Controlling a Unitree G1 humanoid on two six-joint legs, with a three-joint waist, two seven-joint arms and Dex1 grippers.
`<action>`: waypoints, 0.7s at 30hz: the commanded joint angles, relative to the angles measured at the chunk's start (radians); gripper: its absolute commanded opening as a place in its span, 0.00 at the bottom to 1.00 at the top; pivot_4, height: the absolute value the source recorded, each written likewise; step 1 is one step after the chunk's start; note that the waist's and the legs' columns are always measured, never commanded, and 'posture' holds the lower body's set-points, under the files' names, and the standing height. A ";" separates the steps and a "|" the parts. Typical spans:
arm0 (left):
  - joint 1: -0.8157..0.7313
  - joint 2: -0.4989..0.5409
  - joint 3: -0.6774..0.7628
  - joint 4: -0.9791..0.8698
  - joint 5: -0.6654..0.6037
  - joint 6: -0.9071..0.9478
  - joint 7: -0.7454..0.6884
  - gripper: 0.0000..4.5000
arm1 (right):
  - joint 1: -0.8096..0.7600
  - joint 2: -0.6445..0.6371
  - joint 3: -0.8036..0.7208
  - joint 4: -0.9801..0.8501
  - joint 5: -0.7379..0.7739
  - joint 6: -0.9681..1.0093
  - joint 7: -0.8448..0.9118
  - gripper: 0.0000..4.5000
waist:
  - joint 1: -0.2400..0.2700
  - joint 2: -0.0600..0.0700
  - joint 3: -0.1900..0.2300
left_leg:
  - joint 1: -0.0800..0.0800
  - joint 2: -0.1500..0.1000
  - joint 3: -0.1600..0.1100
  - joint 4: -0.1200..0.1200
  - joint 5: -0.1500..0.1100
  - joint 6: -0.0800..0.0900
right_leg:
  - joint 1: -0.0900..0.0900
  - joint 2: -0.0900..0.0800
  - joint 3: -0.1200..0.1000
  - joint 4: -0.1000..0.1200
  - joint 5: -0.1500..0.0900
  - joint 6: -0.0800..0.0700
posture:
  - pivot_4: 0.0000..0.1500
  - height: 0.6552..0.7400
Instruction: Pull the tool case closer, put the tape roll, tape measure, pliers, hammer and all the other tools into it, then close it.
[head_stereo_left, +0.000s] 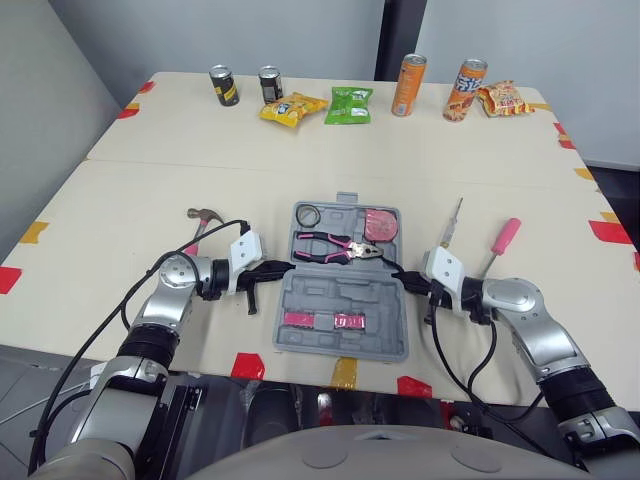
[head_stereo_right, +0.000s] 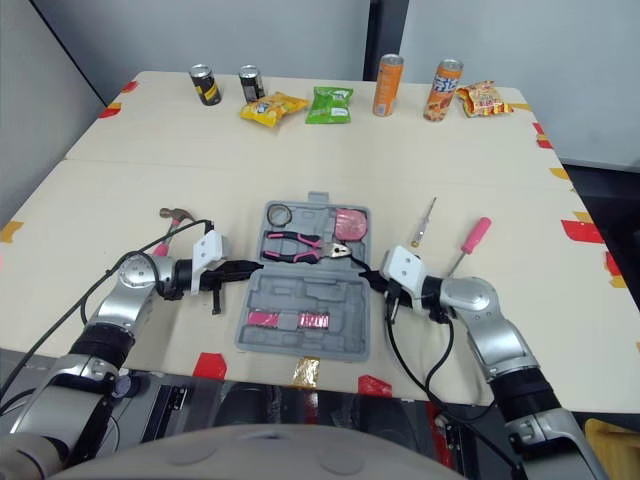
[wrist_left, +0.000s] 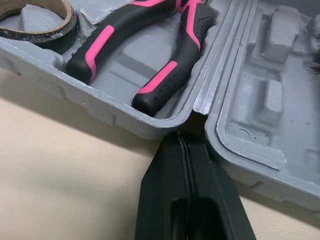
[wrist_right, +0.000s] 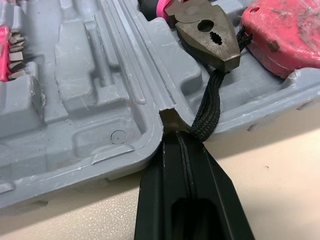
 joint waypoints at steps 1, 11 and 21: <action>-0.020 -0.018 -0.017 0.001 0.009 -0.014 0.007 0.01 | 0.007 0.013 0.055 -0.051 0.011 -0.010 0.031 0.00 | 0.001 0.000 0.000 | 0.000 0.000 0.000 0.000 0.000 0.000 | 0.000 0.000 0.000 0.000 0.000 0.000 | 1.00 1.00; -0.022 -0.014 -0.015 0.007 0.009 -0.019 0.006 0.01 | 0.012 0.015 0.056 -0.055 0.009 -0.006 0.028 0.00 | 0.001 0.000 0.000 | 0.000 0.000 0.000 0.000 0.000 0.000 | 0.000 0.000 0.000 0.000 0.000 0.000 | 1.00 1.00; -0.009 0.008 -0.001 -0.018 -0.006 -0.010 -0.002 0.01 | 0.018 -0.005 0.018 -0.064 0.020 -0.013 0.014 0.00 | 0.000 0.000 0.000 | 0.000 0.000 0.000 -0.001 0.000 0.000 | 0.000 0.000 0.000 -0.001 0.000 0.000 | 1.00 1.00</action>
